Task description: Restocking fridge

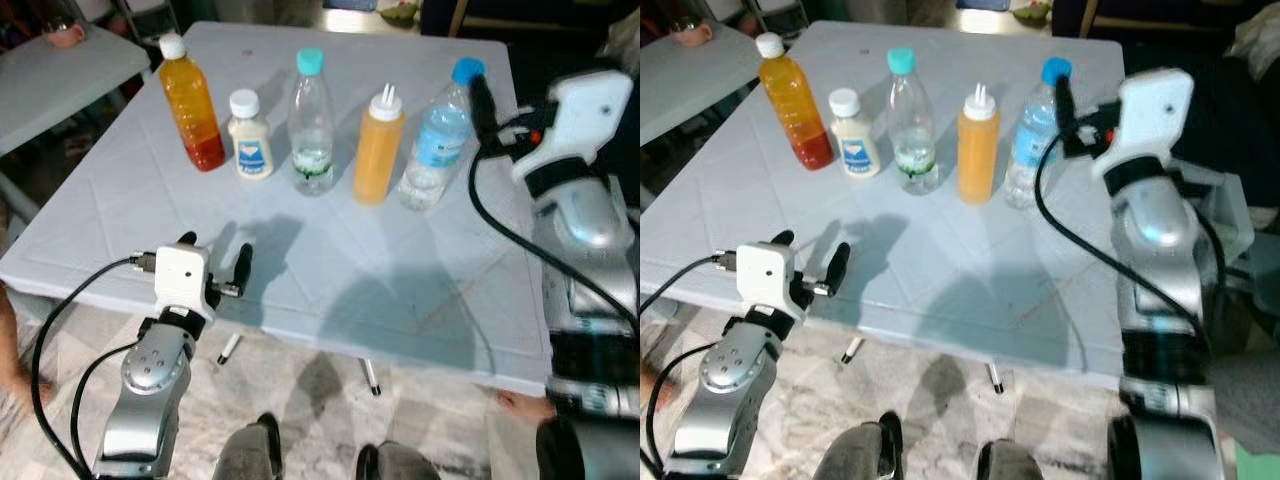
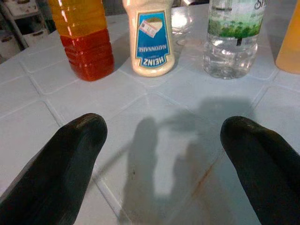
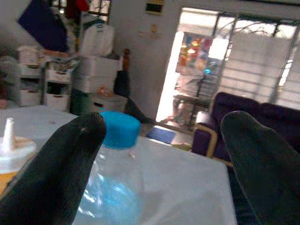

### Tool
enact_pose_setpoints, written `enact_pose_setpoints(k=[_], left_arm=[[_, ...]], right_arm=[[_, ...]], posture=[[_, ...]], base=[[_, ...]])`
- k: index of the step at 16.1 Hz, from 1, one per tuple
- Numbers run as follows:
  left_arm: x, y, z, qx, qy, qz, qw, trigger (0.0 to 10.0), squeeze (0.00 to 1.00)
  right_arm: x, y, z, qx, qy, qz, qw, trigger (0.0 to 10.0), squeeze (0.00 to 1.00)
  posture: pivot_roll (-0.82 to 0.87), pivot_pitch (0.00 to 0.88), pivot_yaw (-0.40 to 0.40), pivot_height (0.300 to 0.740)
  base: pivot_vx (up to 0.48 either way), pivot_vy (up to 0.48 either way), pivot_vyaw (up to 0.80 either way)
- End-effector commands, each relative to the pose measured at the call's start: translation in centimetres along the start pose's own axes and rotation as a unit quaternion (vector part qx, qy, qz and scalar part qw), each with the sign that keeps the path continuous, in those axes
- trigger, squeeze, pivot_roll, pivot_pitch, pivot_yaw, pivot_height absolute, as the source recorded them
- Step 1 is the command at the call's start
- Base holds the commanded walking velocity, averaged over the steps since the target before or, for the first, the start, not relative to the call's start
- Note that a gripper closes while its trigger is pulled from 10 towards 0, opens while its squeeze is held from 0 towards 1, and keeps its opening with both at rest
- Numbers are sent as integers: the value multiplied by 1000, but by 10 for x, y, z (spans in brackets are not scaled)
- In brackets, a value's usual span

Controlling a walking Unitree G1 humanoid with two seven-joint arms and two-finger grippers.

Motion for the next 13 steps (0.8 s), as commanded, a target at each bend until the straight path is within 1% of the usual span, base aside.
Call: enact_pose_setpoints(k=[1,2,5,6,8,9,10,11,13], left_arm=[[2,-2,3,-1,9,3,1000,10000,0],[3,-1,5,0,11,2,1000,10000,0],[4,0,5,0,12,1,1000,10000,0],[4,-1,2,-3,11,2,1000,10000,0],[5,-1,-3,-9,8,1,1000,10000,0],[5,-1,-4,-12,7,1,1000,10000,0],[5,0,-4,-12,7,1,1000,10000,0],[5,0,-4,-12,6,1,1000,10000,0],[5,-1,-4,-12,5,2,1000,10000,0]], right_arm=[[-1,5,6,16,21,1,1000,10000,0],[-1,7,10,29,35,-2,999,10000,0],[-3,10,14,44,49,2,998,10000,0],[-6,13,15,65,46,11,997,10000,0],[-9,17,13,81,41,22,996,10000,0],[-11,20,12,92,49,32,994,10000,0],[-14,21,13,105,43,43,993,667,0],[-15,22,15,118,43,46,991,0,0],[-12,26,17,137,33,42,989,0,0]], posture=[[78,185,40,740],[84,184,42,740],[84,187,46,740],[84,189,48,740],[85,191,49,740],[82,190,48,740],[82,191,47,740],[83,192,46,740],[85,194,46,740]], base=[[0,0,0],[0,0,0],[0,0,0],[0,0,0],[0,0,0],[0,0,0],[0,0,0],[0,0,0],[0,0,0]])
Point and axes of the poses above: a point about 5 cm out from each wrist's last joint towards the gripper, its own y axis pointing out of the wrist towards the gripper, its own x axis along the axis of the wrist's last joint, z = x × y, the point moved 5 cm from there along y, pointing out of the wrist towards the gripper, and after that the axes turned 4 degrees about -y, right-handed, at the moved point
